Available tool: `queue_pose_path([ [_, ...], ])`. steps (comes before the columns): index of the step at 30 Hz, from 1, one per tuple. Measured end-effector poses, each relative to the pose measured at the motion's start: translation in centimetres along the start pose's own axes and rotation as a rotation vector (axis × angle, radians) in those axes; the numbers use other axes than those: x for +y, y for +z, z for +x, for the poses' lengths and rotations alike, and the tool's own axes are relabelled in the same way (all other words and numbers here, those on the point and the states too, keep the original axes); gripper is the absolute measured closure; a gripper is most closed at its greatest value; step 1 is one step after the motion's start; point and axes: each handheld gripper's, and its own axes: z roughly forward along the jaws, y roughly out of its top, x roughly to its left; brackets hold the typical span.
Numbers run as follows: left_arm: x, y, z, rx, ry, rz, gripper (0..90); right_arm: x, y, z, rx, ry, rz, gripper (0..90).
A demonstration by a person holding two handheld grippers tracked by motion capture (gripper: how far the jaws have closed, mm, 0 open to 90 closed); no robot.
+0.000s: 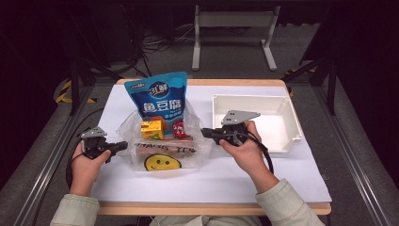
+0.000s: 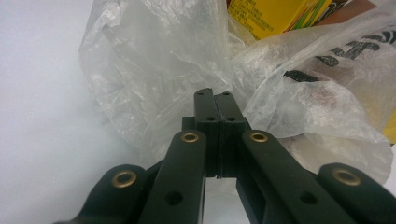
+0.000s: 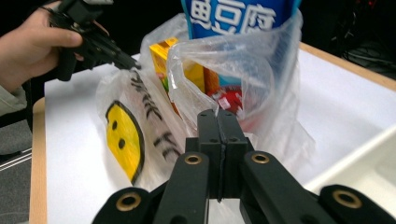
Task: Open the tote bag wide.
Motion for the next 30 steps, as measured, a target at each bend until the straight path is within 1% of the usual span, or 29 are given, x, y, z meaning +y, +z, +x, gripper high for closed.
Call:
queue_pose_path([
  [3, 0.0, -0.2, 0.0, -0.002, -0.003, -0.016, 90.0, -0.7, -0.5, -0.2, -0.001, 0.018, 0.002, 90.0],
  [5, 0.0, -0.3, 0.0, -0.009, -0.008, -0.024, 90.0, -1.2, -0.5, -0.2, -0.004, 0.03, 0.013, 90.0],
  [8, 0.1, -0.5, 0.0, -0.013, -0.01, -0.044, 90.0, -2.0, -0.4, -0.4, -0.006, 0.045, 0.031, 90.0],
  [11, 0.1, -0.5, -0.1, -0.013, -0.009, -0.045, 90.0, -2.9, 0.0, -0.4, -0.007, 0.06, 0.056, 90.0],
  [12, 0.1, -0.5, -0.1, -0.013, -0.009, -0.045, 90.0, -2.9, 0.0, -0.4, -0.007, 0.06, 0.056, 90.0],
  [14, 0.1, -0.4, -0.1, -0.013, -0.008, -0.043, 90.0, -3.6, 0.6, -0.2, 0.006, 0.061, 0.082, 90.0],
  [15, 0.1, -0.4, -0.1, -0.012, -0.003, -0.042, 90.0, -3.9, 1.0, 0.0, 0.011, 0.058, 0.102, 90.0],
  [16, 0.1, -0.4, -0.1, -0.013, -0.002, -0.04, 90.0, -4.5, 1.6, 0.1, 0.02, 0.067, 0.131, 90.0],
  [17, 0.1, -0.3, -0.2, -0.012, -0.001, -0.04, 90.0, -4.5, 1.6, 0.1, 0.02, 0.067, 0.131, 90.0],
  [20, 0.1, -0.1, -0.1, -0.009, 0.002, -0.024, 90.0, -5.3, 2.3, 0.0, 0.022, 0.079, 0.167, 90.0],
  [22, -0.1, 0.0, 0.0, -0.008, -0.005, -0.014, 90.0, -5.8, 2.6, 0.0, 0.025, 0.088, 0.189, 90.0],
  [24, -0.1, 0.0, 0.1, 0.001, -0.006, -0.005, 90.0, -6.3, 2.8, -0.2, 0.028, 0.097, 0.209, 90.0],
  [29, -0.3, 0.2, 0.3, 0.01, -0.027, 0.027, 90.0, -7.4, 2.9, -0.3, 0.04, 0.113, 0.262, 90.0],
  [30, -0.3, 0.3, 0.3, 0.019, -0.031, 0.036, 90.0, -7.5, 2.9, -0.3, 0.042, 0.116, 0.271, 90.0],
])
